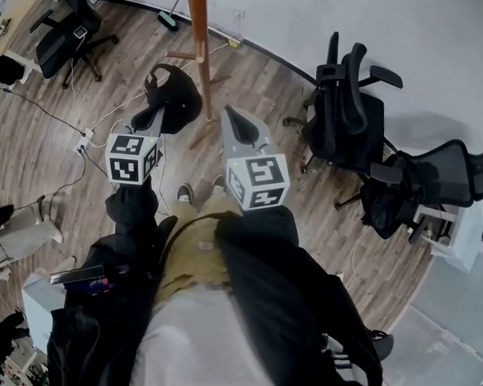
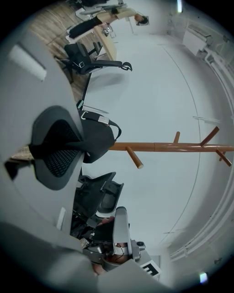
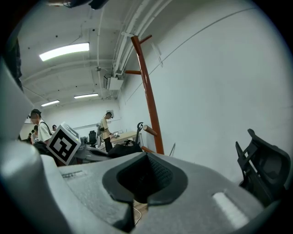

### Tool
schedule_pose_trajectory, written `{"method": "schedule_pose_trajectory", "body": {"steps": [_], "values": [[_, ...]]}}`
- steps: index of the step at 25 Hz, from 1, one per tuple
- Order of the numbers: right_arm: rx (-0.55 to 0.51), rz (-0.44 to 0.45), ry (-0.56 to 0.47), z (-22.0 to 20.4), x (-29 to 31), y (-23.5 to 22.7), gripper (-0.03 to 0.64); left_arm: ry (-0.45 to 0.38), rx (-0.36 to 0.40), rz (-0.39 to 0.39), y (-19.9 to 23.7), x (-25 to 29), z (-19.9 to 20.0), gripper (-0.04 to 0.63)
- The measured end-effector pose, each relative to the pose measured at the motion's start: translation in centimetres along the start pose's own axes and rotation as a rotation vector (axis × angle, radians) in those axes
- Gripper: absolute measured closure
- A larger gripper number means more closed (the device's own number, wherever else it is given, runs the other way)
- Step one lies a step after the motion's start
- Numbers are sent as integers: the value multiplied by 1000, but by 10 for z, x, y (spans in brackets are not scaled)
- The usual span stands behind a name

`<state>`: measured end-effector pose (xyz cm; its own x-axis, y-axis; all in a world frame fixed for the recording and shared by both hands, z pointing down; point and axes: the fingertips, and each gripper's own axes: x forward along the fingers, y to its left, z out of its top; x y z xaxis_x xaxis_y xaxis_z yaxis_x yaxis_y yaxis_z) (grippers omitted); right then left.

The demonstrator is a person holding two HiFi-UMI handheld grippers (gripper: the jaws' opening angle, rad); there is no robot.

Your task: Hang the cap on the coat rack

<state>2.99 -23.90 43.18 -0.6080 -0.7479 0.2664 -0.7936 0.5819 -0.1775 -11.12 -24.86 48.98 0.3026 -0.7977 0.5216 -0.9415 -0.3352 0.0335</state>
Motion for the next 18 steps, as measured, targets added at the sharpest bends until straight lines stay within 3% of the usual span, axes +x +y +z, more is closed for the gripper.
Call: {"method": "schedule_pose_trajectory", "body": {"steps": [11,18], "values": [[-18,-117,46,3,21,-25,617,27,-29,-72,40,54,4,594],[-28,-153,70,6,43,-27,617,93,-43,-126,55,84,-10,594]]}}
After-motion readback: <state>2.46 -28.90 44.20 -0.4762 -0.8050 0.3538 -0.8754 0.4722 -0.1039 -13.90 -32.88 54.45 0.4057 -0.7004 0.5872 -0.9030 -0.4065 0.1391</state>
